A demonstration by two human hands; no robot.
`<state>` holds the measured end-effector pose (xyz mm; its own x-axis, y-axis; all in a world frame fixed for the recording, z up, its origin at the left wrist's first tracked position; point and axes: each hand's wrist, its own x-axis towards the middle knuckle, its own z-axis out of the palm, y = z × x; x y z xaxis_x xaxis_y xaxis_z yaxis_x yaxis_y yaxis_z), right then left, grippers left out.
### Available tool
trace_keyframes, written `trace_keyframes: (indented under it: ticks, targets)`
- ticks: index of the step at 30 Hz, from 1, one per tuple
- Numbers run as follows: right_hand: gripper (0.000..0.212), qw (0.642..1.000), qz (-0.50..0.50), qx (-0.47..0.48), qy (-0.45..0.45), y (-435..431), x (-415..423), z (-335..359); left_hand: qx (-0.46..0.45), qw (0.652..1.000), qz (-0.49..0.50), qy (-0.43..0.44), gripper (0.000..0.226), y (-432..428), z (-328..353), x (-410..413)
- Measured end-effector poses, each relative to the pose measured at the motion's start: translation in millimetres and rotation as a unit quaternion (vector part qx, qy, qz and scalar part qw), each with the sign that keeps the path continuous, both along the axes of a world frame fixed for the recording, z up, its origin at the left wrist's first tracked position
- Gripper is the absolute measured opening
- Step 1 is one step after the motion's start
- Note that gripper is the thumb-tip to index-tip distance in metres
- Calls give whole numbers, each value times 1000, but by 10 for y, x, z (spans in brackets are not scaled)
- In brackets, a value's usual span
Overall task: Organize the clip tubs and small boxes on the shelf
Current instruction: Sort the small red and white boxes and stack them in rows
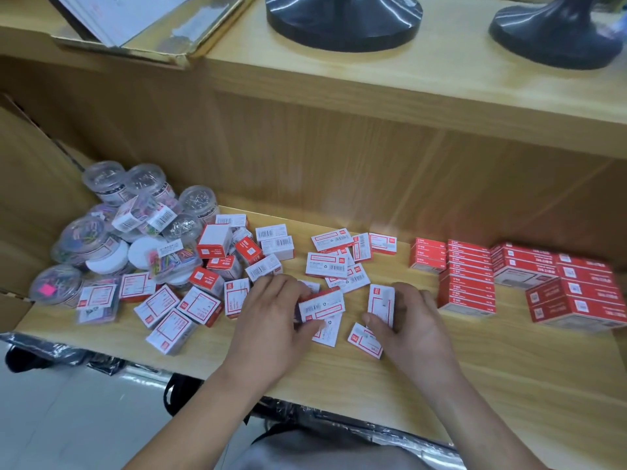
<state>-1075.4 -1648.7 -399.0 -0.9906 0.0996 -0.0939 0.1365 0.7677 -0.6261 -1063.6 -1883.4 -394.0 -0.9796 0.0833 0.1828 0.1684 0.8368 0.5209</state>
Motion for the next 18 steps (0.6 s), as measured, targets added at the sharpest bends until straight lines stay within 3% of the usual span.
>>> trace_keyframes:
  ticks: [6, 9, 12, 15, 18]
  targets:
    - [56, 993, -3, -116, -13, 23, 2, 92, 10, 998, -42, 35, 18, 23, 141, -7]
    - [50, 983, -6, -181, 16, 82, 35, 169, 144, 989, -38, -22, 27, 77, 143, 1]
    - [32, 976, -18, -217, 10, 134, 34, 205, 316, 940, -21, -126, 36, 155, 121, 27]
    - [19, 979, -14, -205, 13, 160, 62, 199, 372, 912, -3, -170, 30, 245, 91, 54]
    - [21, 970, -23, -244, 5, 128, 110, 227, 403, 898, 31, -172, 31, 295, 118, 63]
